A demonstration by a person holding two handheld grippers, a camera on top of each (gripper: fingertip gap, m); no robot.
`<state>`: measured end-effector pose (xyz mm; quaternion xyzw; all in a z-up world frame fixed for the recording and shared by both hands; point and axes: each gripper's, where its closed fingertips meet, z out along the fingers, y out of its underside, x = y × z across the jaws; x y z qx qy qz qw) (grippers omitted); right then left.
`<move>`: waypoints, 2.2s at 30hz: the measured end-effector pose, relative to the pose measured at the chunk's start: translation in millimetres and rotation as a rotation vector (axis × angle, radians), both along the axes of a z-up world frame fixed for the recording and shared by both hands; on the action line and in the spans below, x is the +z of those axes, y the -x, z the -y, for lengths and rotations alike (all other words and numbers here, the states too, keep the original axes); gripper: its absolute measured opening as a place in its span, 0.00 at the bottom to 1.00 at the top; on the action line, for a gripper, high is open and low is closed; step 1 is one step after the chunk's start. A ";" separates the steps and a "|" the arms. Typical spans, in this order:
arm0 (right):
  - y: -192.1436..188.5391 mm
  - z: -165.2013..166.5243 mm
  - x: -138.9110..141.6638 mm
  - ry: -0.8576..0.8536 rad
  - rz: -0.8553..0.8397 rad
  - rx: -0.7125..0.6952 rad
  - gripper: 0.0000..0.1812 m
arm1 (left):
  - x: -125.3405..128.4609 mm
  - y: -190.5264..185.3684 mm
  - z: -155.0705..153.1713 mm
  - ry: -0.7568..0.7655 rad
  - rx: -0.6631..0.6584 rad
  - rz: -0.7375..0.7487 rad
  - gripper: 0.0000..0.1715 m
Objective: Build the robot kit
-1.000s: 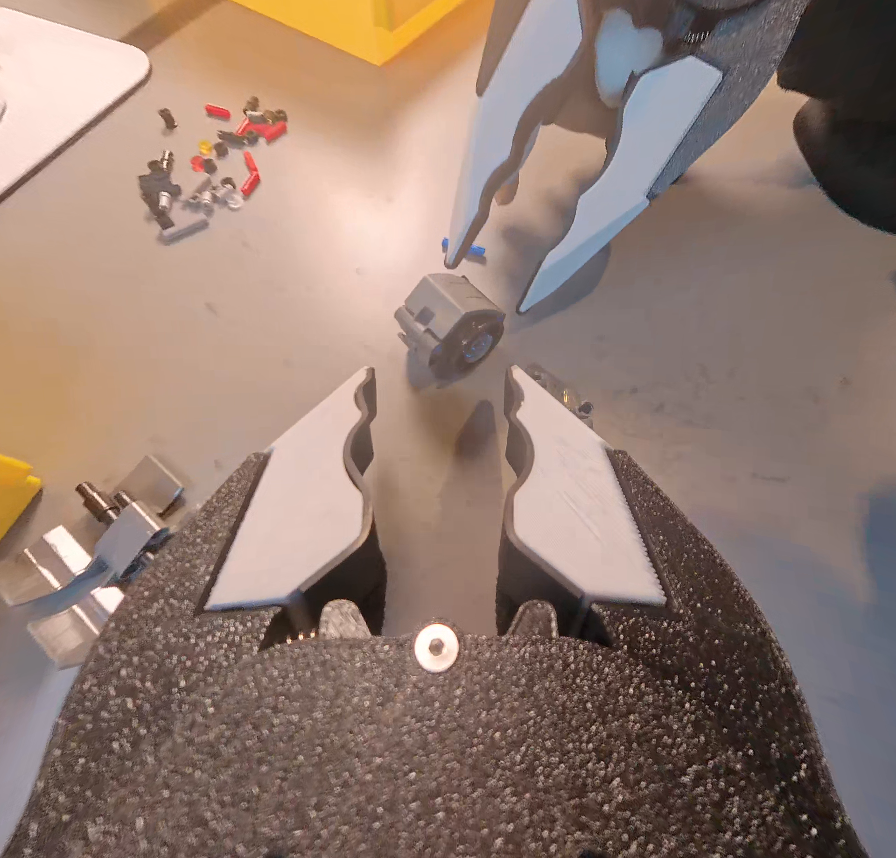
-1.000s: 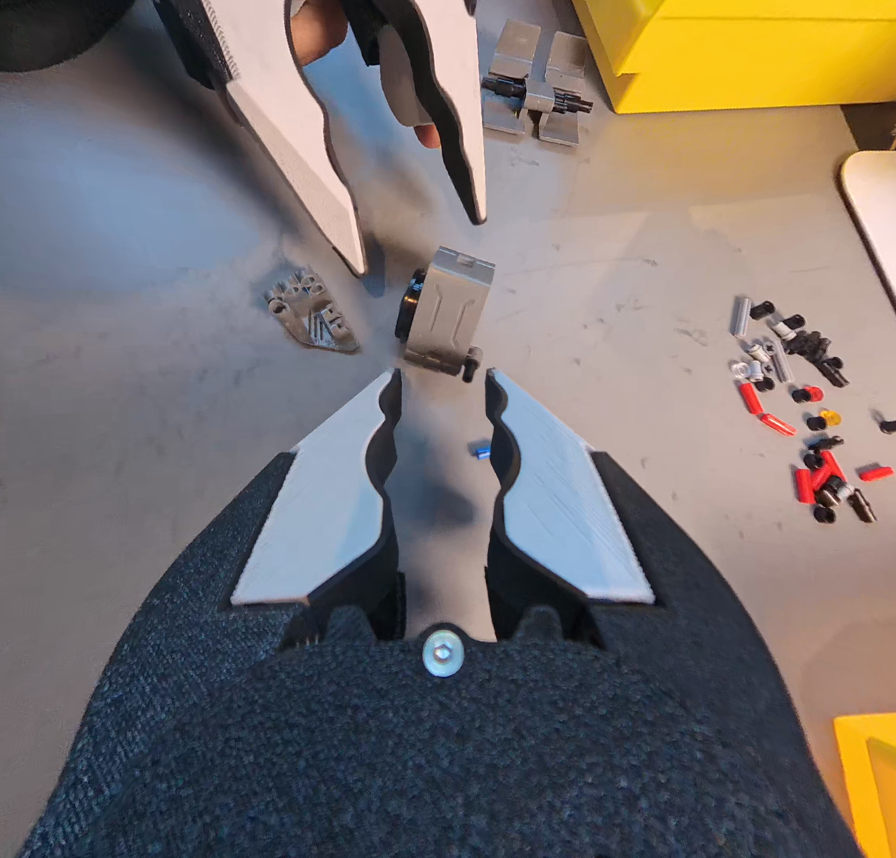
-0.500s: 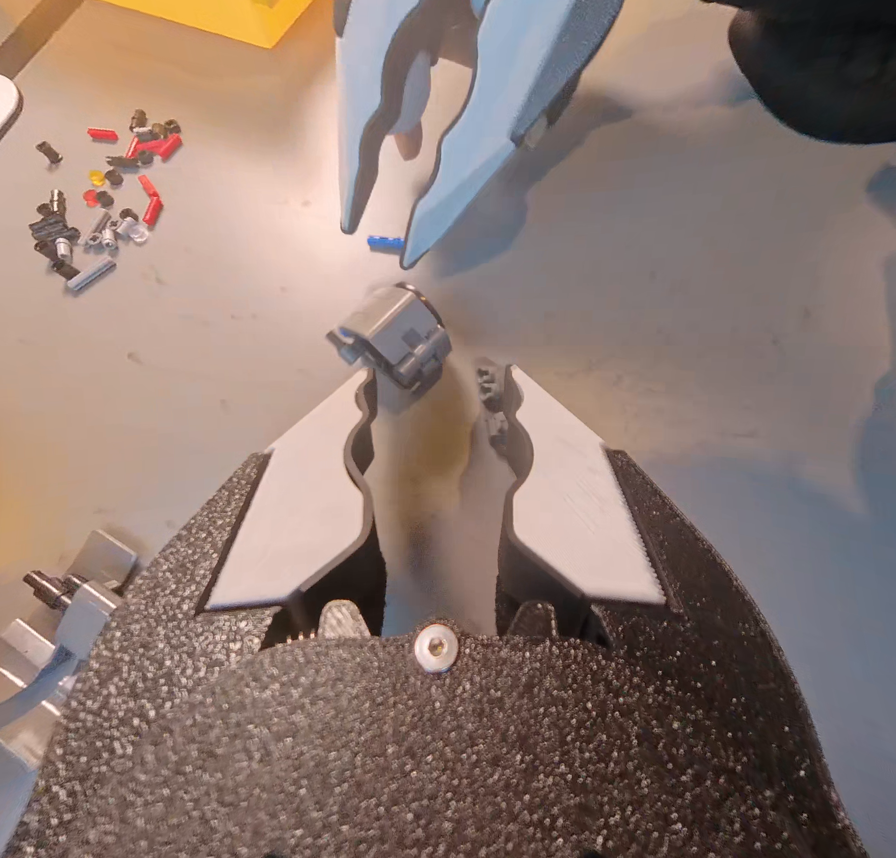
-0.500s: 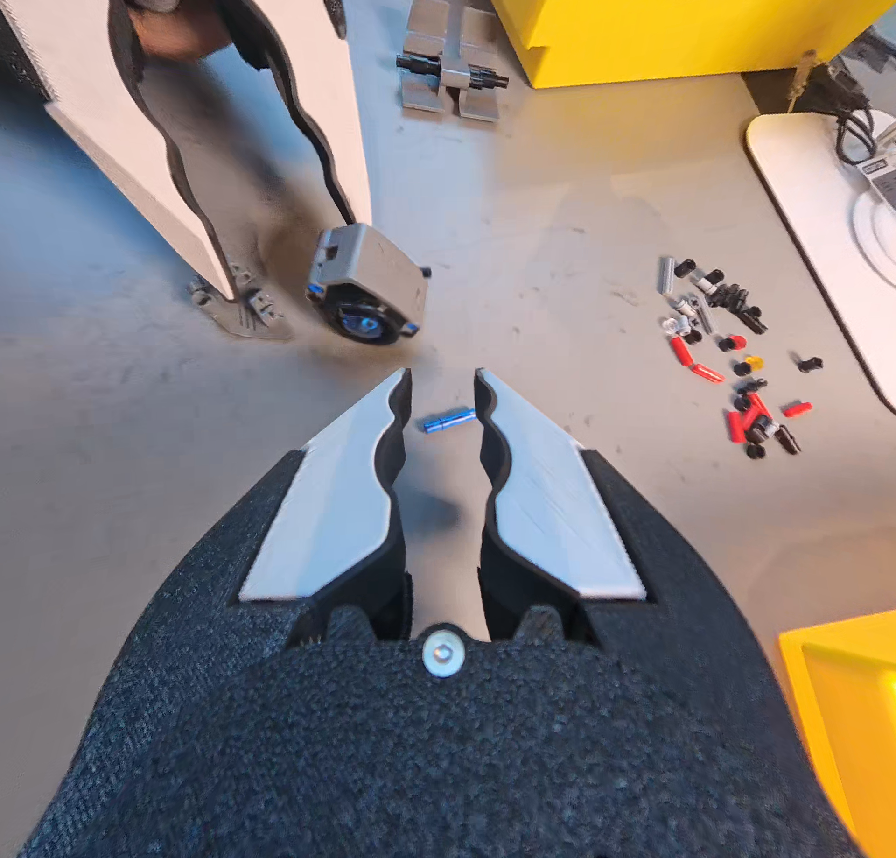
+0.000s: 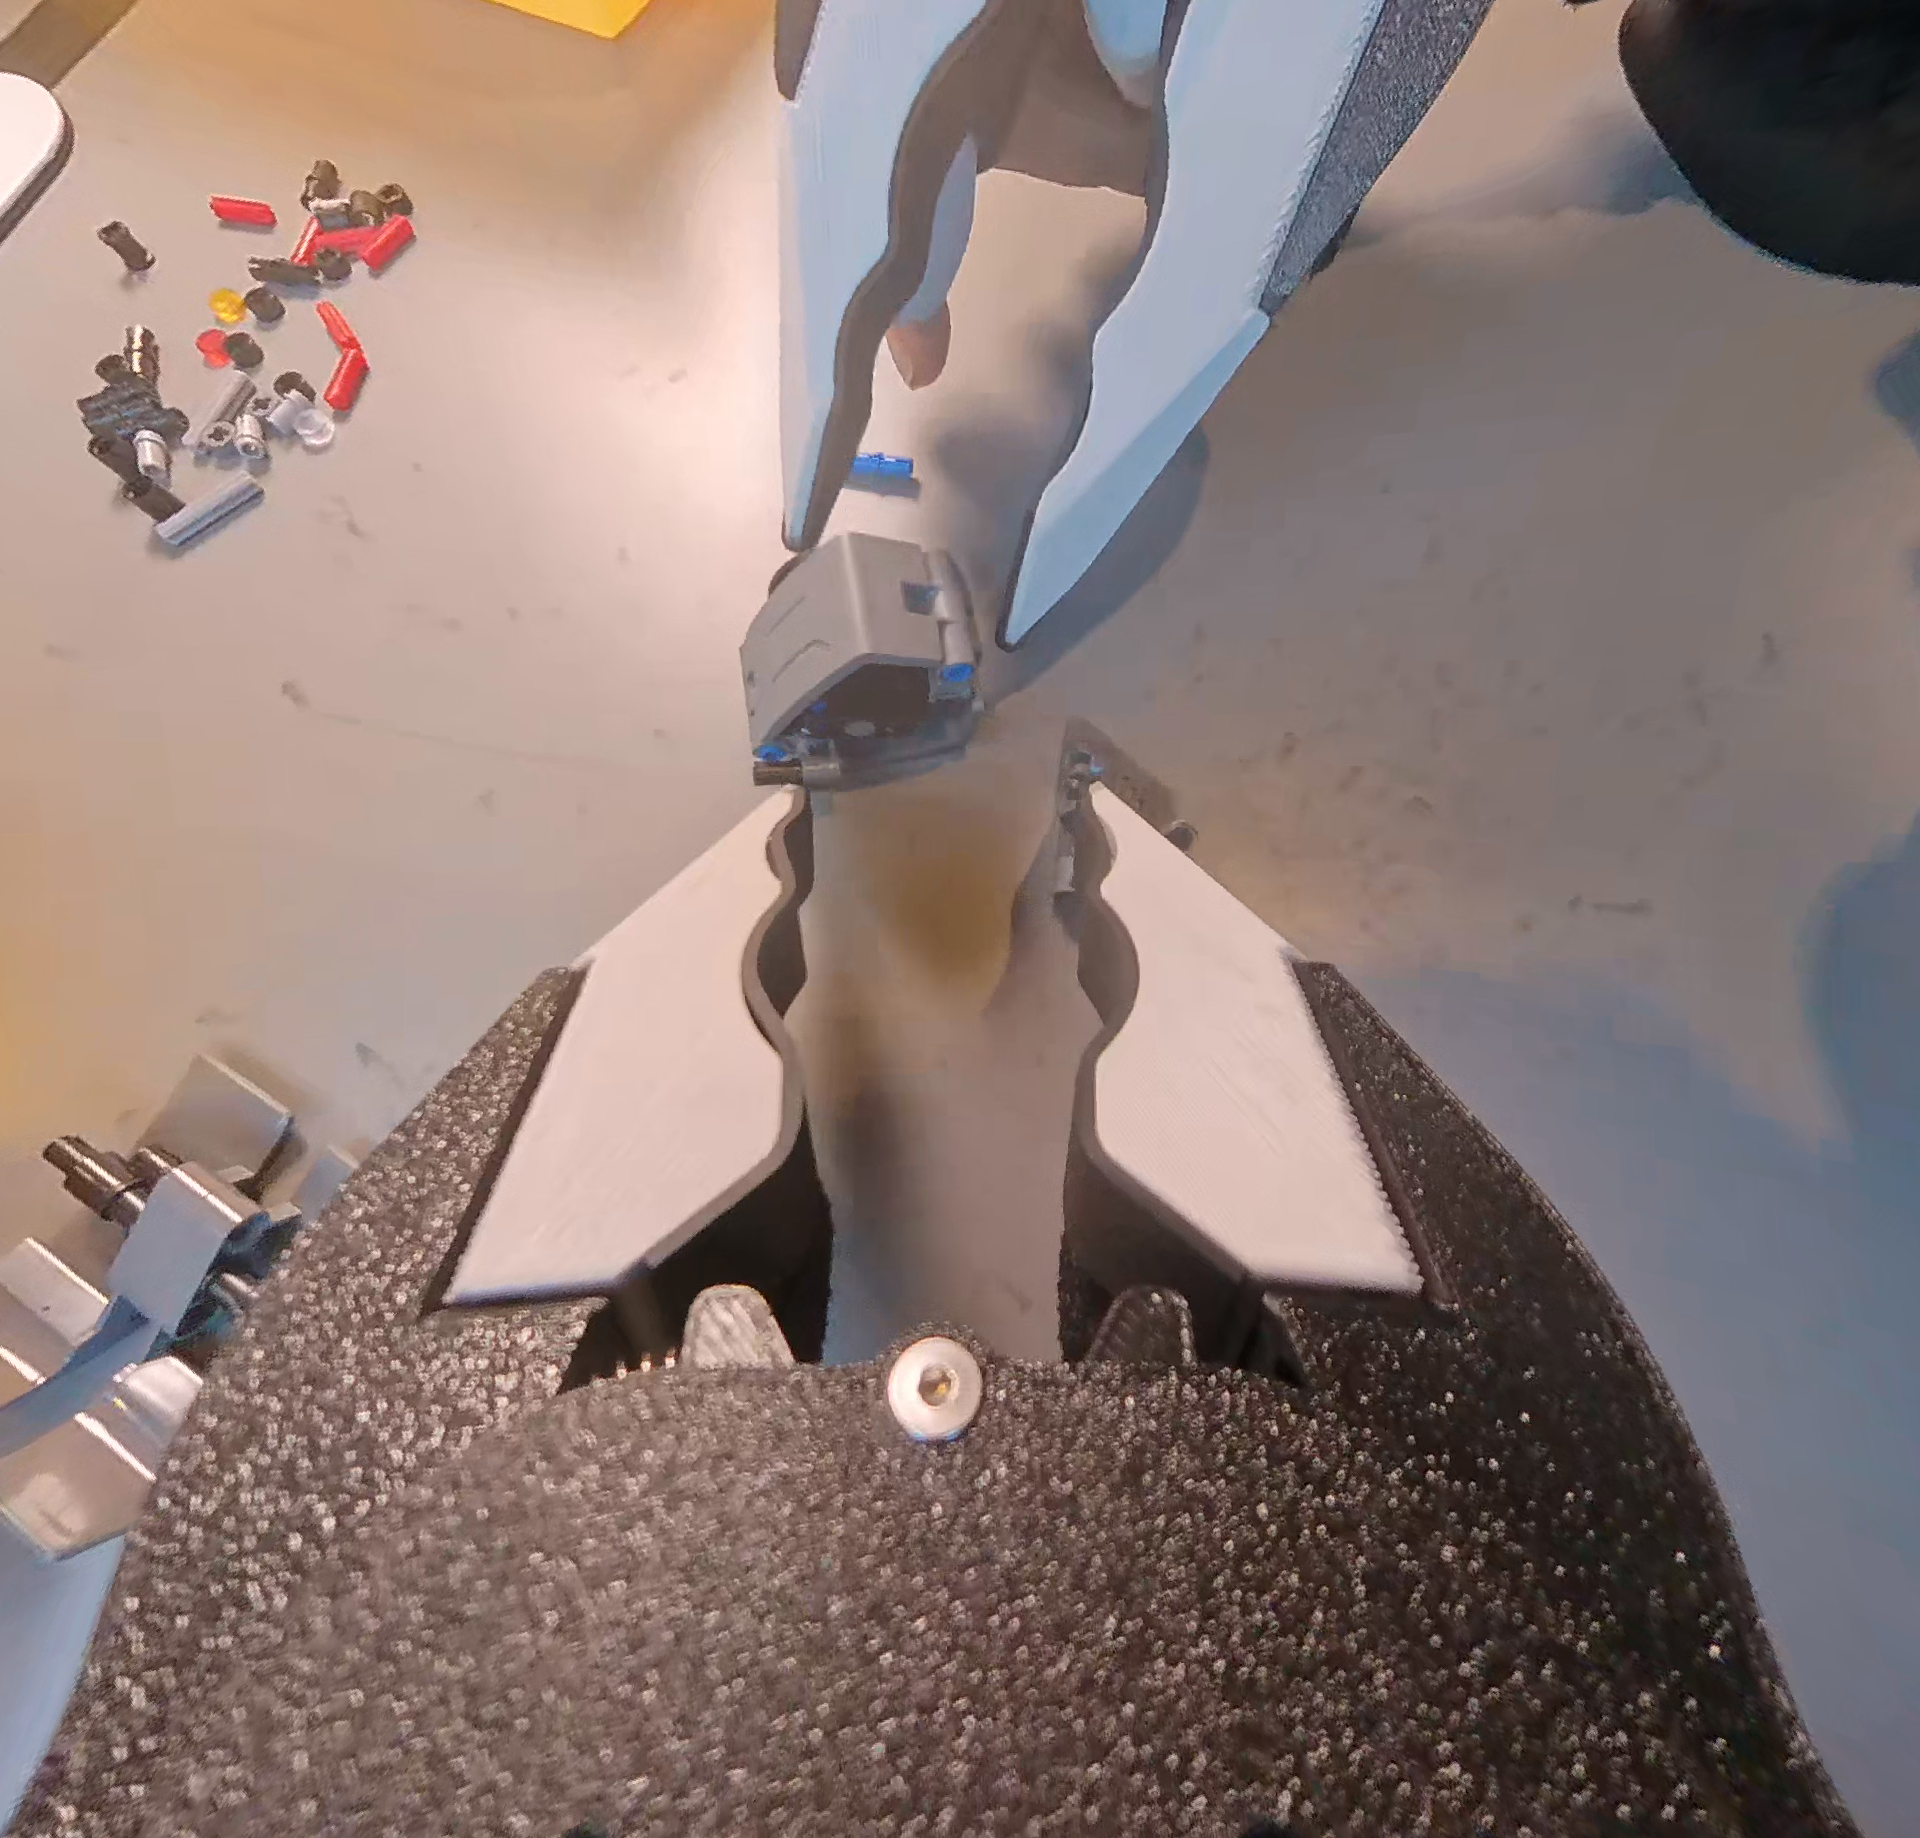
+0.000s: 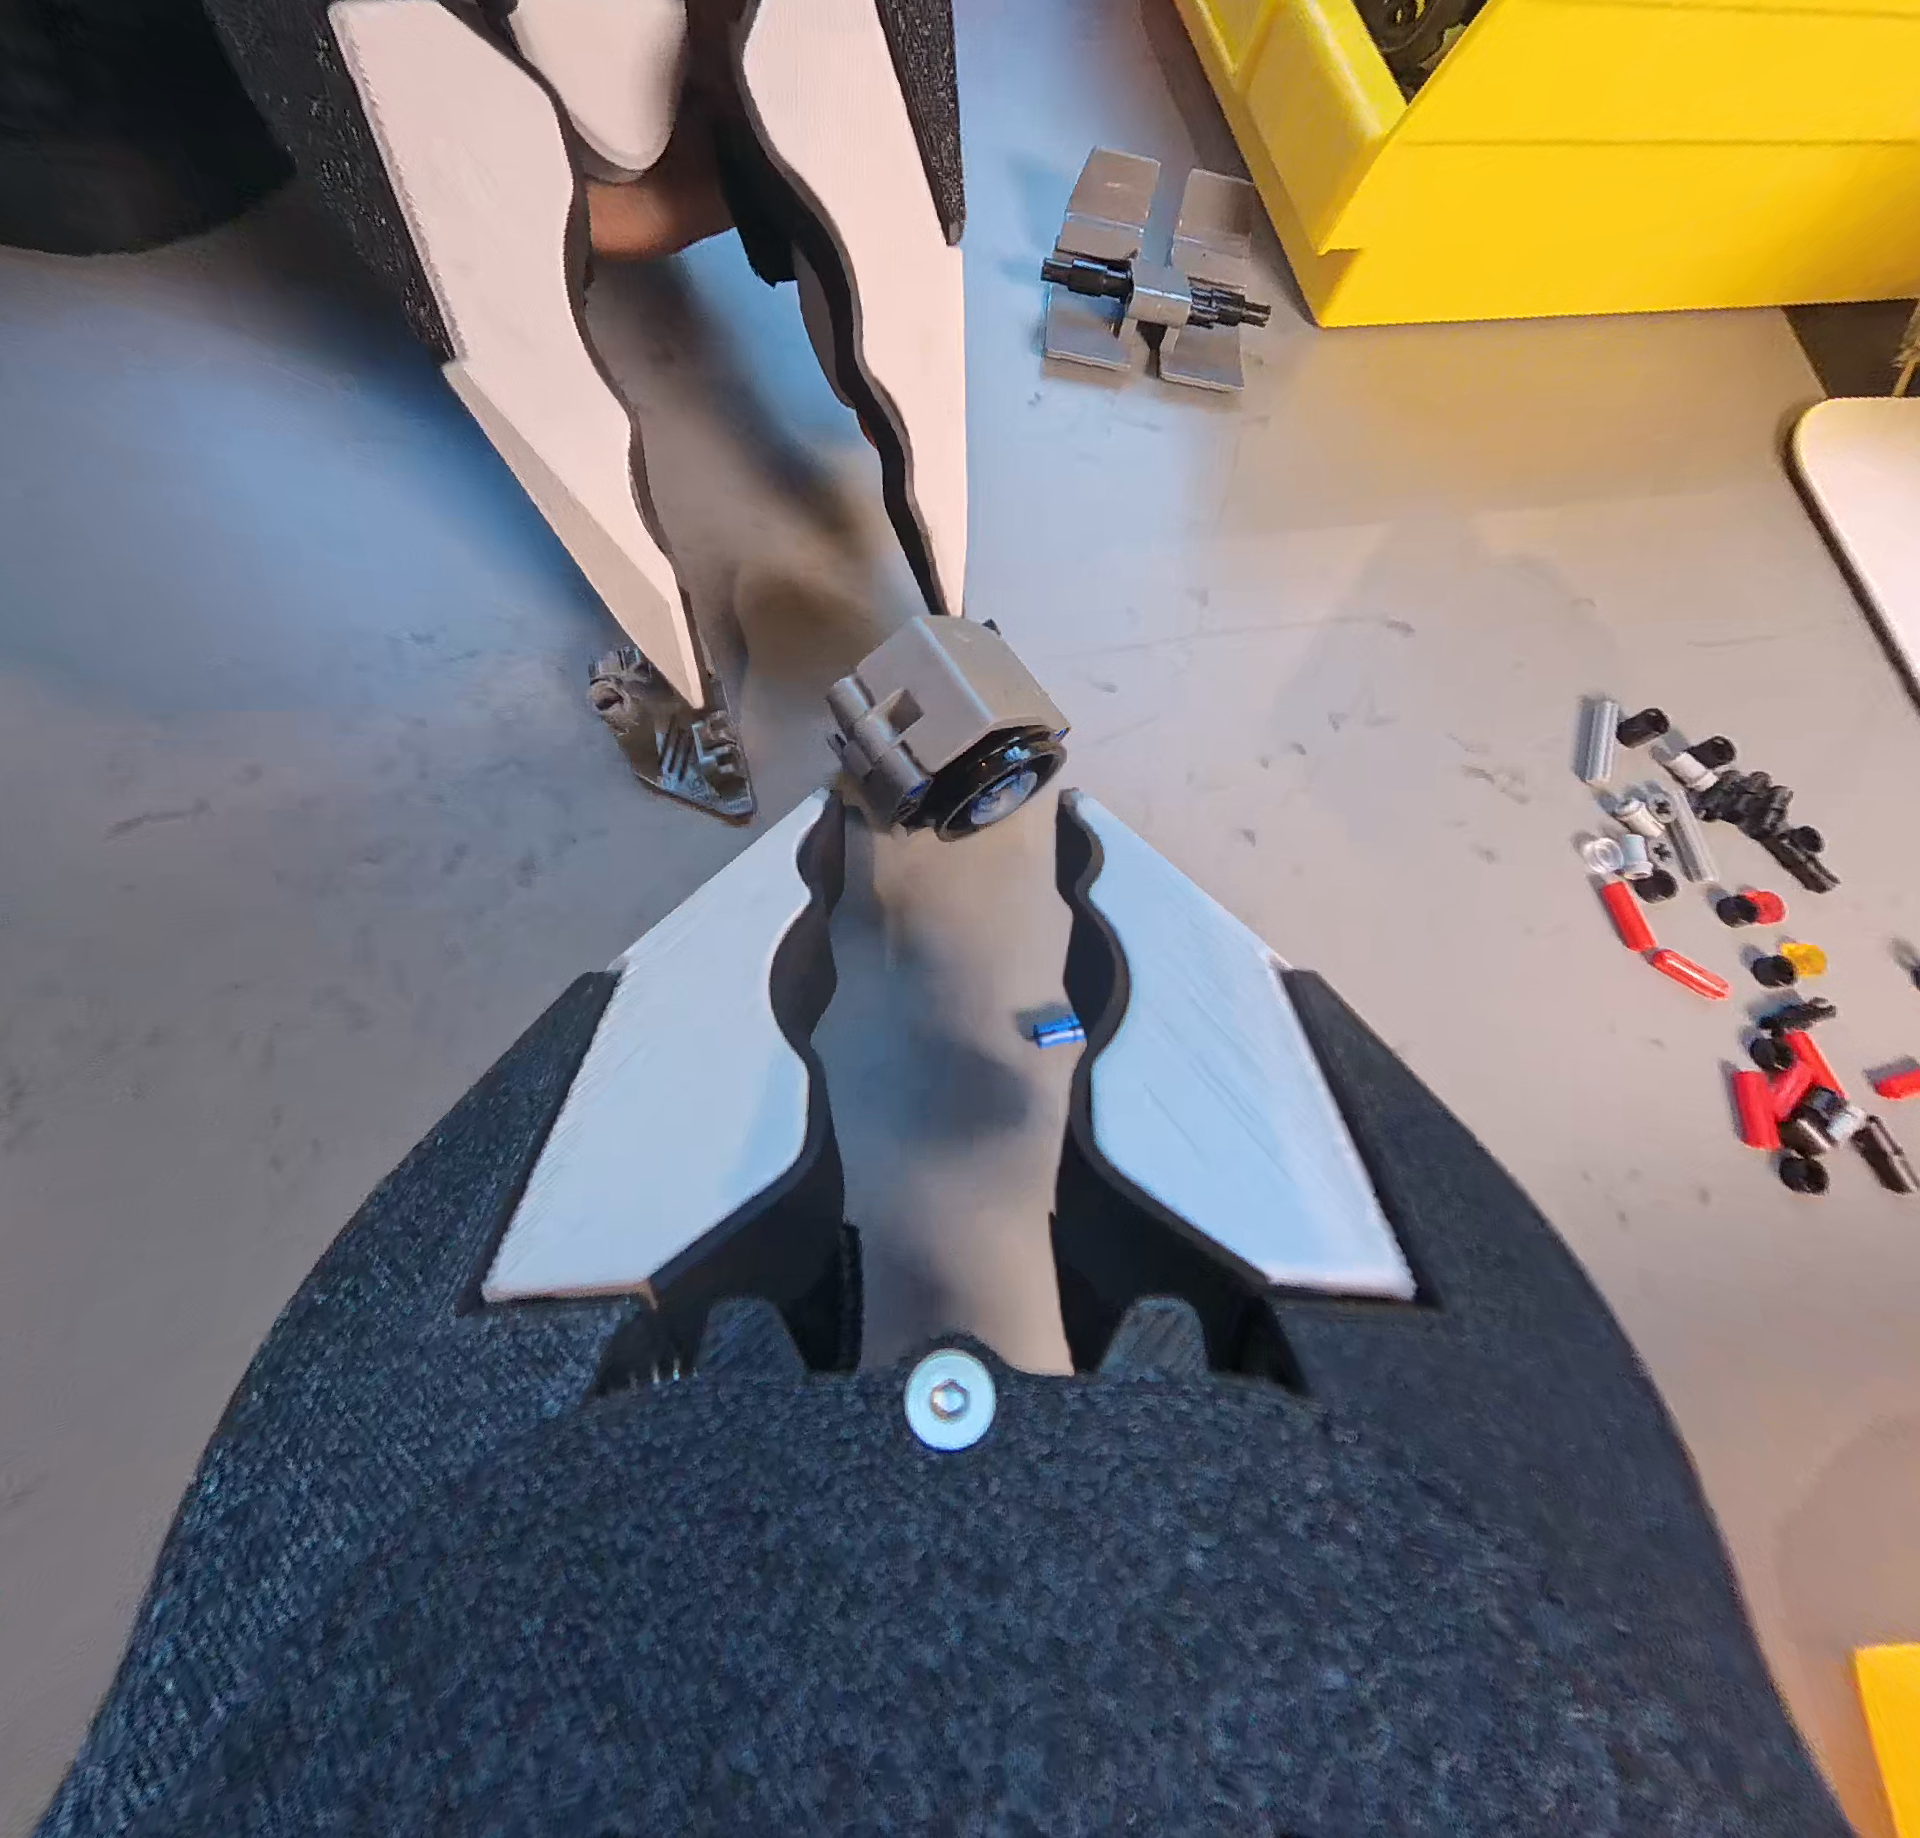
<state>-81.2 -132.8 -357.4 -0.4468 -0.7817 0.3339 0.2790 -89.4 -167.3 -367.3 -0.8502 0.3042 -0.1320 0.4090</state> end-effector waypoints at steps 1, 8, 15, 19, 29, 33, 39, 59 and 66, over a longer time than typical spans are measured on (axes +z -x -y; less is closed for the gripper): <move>0.1 -1.3 2.1 -0.013 -0.013 0.002 0.24 | 0.9 0.8 0.4 -0.003 0.004 0.005 0.29; 13.7 6.3 8.3 -0.045 -0.027 0.064 0.33 | 9.1 14.1 -4.7 -0.027 0.079 0.050 0.28; 8.0 13.1 -0.3 -0.051 -0.012 0.103 0.23 | 7.1 24.4 -8.6 -0.012 0.142 0.057 0.23; 5.6 12.4 -0.3 -0.068 -0.037 0.101 0.23 | 6.9 22.0 -7.1 0.007 0.150 0.082 0.18; 5.7 11.5 -0.4 -0.064 -0.065 0.093 0.23 | 8.9 18.7 -7.5 0.028 0.149 0.133 0.18; 4.6 10.1 0.3 -0.010 -0.046 0.081 0.23 | 10.9 17.0 -9.3 -0.029 0.121 0.072 0.21; 0.6 12.3 10.0 0.091 -0.052 0.088 0.23 | 14.8 11.5 -13.9 -0.150 0.052 -0.074 0.20; -2.1 23.6 40.8 0.161 -0.176 0.145 0.22 | 28.9 -1.1 -8.5 0.027 0.053 0.292 0.08; -5.0 27.2 52.4 0.176 -0.231 0.178 0.21 | 37.5 -6.3 -6.0 0.077 0.044 0.429 0.08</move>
